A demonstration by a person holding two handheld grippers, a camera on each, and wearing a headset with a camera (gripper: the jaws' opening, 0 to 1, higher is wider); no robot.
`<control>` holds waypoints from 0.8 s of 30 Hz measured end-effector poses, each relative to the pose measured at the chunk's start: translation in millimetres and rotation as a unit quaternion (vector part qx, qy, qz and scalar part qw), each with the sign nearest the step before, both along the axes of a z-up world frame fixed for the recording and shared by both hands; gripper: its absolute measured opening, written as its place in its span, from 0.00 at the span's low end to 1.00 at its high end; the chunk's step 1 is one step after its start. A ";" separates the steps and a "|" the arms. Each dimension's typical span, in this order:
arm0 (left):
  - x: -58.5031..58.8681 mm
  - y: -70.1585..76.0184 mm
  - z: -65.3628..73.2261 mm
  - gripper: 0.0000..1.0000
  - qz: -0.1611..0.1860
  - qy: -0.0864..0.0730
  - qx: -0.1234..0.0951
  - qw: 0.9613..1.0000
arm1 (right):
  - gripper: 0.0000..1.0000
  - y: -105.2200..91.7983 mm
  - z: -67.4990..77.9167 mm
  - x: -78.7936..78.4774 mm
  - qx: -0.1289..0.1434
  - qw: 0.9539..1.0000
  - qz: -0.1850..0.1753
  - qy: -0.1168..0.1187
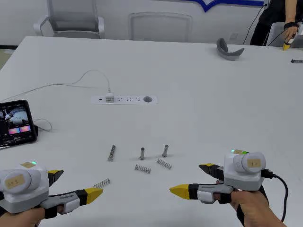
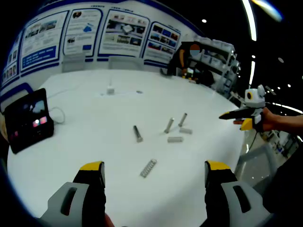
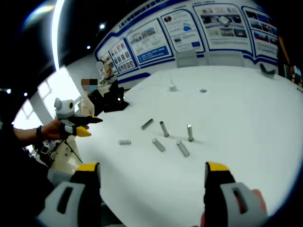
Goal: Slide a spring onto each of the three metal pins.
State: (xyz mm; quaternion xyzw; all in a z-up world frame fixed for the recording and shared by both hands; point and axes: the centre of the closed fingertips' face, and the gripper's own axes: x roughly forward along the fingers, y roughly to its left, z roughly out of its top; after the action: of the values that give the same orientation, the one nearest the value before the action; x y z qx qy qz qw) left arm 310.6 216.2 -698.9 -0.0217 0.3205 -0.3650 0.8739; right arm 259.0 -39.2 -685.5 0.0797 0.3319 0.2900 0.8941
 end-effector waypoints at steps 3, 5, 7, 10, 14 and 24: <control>-0.6 -0.5 0.1 0.88 0.000 0.000 -0.001 1.000 | 0.92 0.5 0.0 0.0 0.002 1.000 0.002 0.001; -0.7 -0.6 0.2 0.88 0.001 0.001 -0.002 1.000 | 0.92 0.7 -0.3 -0.4 0.002 1.000 0.003 0.002; -0.8 0.2 -1.5 0.88 0.001 0.002 -0.001 1.000 | 0.91 1.2 -0.2 -0.8 0.002 1.000 0.006 0.001; -1.6 1.3 -3.3 0.89 0.004 0.006 -0.003 1.000 | 0.91 1.5 0.0 -0.8 0.003 1.000 0.007 0.002; -2.4 1.7 -4.5 0.89 0.003 0.008 -0.004 1.000 | 0.91 1.5 0.0 -0.9 0.004 1.000 0.008 0.002; -1.7 1.3 -1.9 0.89 0.005 0.008 -0.005 1.000 | 0.93 2.2 -0.3 -2.4 0.006 1.000 0.011 0.000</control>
State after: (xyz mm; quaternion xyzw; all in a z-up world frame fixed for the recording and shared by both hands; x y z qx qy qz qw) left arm 308.9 217.5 -700.8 -0.0313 0.3257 -0.3618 0.8730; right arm 256.6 -37.0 -685.8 0.0812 0.3311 0.3016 0.8904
